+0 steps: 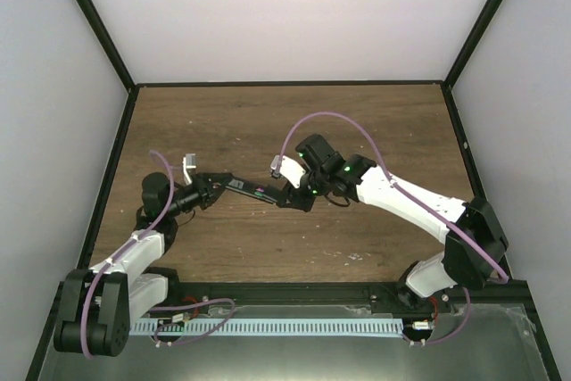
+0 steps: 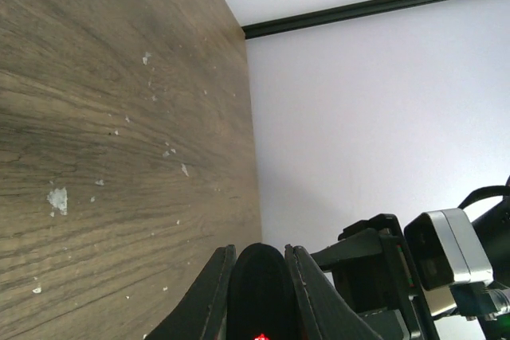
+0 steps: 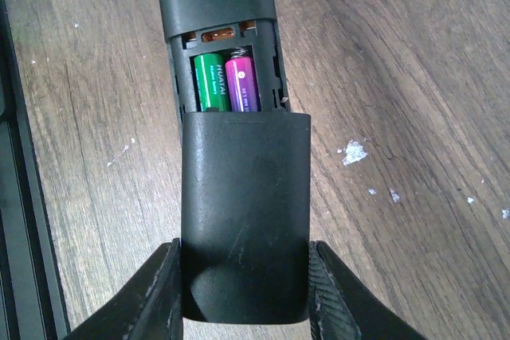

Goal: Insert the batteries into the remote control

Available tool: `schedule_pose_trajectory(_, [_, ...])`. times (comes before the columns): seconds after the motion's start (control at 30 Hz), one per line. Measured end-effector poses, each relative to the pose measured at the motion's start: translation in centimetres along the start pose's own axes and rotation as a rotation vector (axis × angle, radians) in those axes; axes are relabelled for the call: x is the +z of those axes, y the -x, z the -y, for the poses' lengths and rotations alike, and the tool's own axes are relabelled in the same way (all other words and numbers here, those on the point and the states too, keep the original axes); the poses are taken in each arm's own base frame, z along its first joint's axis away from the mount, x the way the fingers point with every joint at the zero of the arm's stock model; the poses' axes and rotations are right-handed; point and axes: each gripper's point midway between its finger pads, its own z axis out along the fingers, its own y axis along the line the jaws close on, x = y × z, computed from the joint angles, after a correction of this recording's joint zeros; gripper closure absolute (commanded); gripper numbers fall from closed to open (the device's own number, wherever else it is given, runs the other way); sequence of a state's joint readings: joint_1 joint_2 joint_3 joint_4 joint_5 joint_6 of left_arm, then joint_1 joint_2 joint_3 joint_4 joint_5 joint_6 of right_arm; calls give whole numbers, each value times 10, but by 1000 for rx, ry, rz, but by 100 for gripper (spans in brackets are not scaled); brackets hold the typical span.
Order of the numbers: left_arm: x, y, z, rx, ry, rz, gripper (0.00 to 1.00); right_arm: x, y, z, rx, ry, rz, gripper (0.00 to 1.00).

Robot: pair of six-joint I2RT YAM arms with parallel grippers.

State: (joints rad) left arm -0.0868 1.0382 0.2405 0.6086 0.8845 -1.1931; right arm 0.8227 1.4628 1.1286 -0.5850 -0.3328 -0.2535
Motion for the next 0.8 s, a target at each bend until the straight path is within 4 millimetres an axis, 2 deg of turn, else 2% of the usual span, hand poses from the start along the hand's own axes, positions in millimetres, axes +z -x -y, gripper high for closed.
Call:
schedule_pose_trajectory(0.53, [5, -8, 5, -17, -13, -28, 100, 7, 11, -5, -55, -14, -34, 77])
schedule_pose_trajectory(0.8, [6, -10, 3, -21, -9, -32, 100, 8, 9, -6, -76, -19, -52, 76])
